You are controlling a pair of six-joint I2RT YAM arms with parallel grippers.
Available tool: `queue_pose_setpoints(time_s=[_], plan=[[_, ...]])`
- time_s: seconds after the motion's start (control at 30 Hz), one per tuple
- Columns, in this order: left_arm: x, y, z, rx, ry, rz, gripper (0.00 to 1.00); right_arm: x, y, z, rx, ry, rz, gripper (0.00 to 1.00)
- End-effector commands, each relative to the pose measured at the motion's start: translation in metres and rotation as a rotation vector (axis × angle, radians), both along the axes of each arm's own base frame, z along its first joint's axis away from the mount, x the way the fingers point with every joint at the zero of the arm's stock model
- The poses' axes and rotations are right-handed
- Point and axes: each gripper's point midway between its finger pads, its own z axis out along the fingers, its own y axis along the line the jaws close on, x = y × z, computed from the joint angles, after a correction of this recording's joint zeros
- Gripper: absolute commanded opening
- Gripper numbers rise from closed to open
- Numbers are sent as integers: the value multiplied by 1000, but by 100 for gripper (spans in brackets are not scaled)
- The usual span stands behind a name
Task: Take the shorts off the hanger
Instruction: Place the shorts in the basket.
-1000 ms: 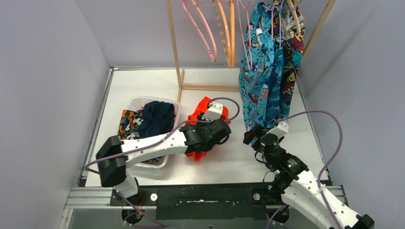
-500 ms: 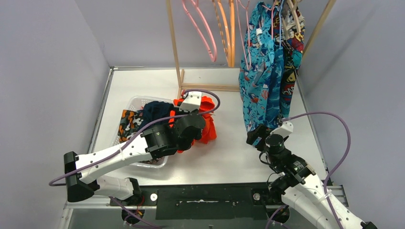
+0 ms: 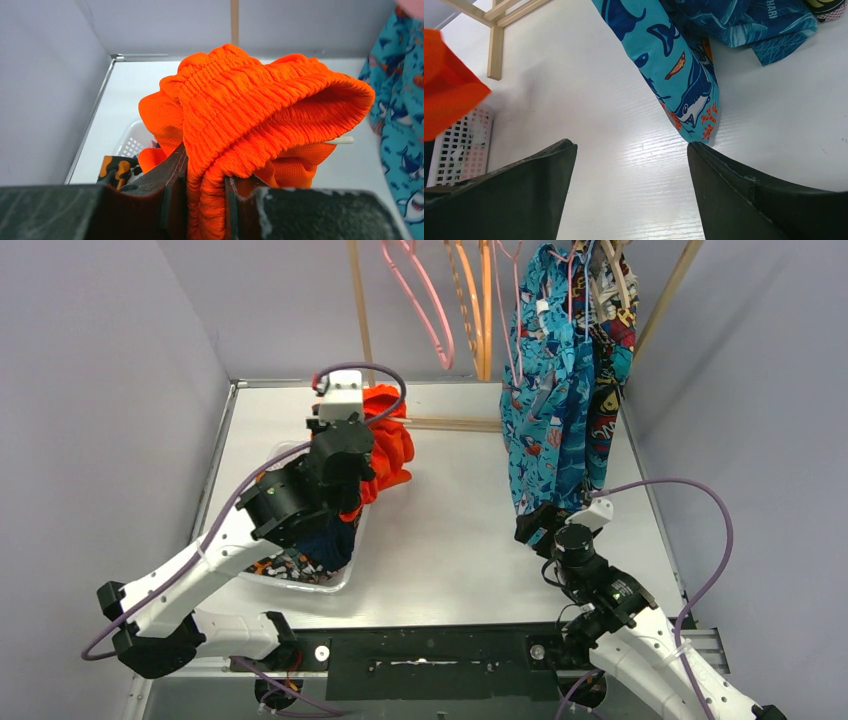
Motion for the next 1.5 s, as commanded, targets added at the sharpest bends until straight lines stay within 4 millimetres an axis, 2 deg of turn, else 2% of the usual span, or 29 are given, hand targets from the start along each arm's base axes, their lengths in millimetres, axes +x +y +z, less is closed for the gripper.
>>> queue_pose_setpoints(time_s=[0.0, 0.1, 0.17, 0.23, 0.3, 0.37, 0.4, 0.53, 0.63, 0.87, 0.97, 1.07, 1.2, 1.33, 1.47], plan=[[-14, 48, 57, -81, -110, 172, 0, 7, 0, 12, 12, -45, -13, 84], [-15, 70, 60, -33, -125, 267, 0, 8, 1, 12, 8, -46, -7, 84], [-12, 81, 54, -1, -111, 307, 0, 9, 2, 11, 5, -44, -4, 84], [-5, 93, 42, 27, -74, 348, 0, 10, 3, 11, -1, -40, 0, 84], [1, 118, 28, 32, -30, 429, 0, 10, 4, 11, -5, -32, 2, 84], [12, 138, 8, -2, 28, 453, 0, 10, 4, 10, -8, -24, 5, 84], [17, 142, -2, -32, 54, 439, 0, 10, 4, 9, -10, -22, 5, 84], [26, 143, -46, -72, 139, 396, 0, 11, 5, 9, -14, -23, 13, 84], [34, 150, -89, -77, 255, 391, 0, 11, 5, 10, -19, -27, 16, 84], [51, 137, -165, -217, 445, 290, 0, 18, 10, 12, -53, -61, 55, 84], [62, 133, -194, -249, 513, 271, 0, 19, 8, 18, -96, -59, 67, 85], [68, 122, -233, -277, 614, 256, 0, 18, 3, 22, -137, -52, 71, 85], [61, 111, -294, -314, 787, 288, 0, 12, -2, 27, -161, -53, 81, 86], [49, 97, -341, -349, 973, 277, 0, 10, -6, 32, -157, -77, 78, 86], [35, 107, -365, -365, 1013, 392, 0, 8, -4, 38, -147, -82, 90, 86]])
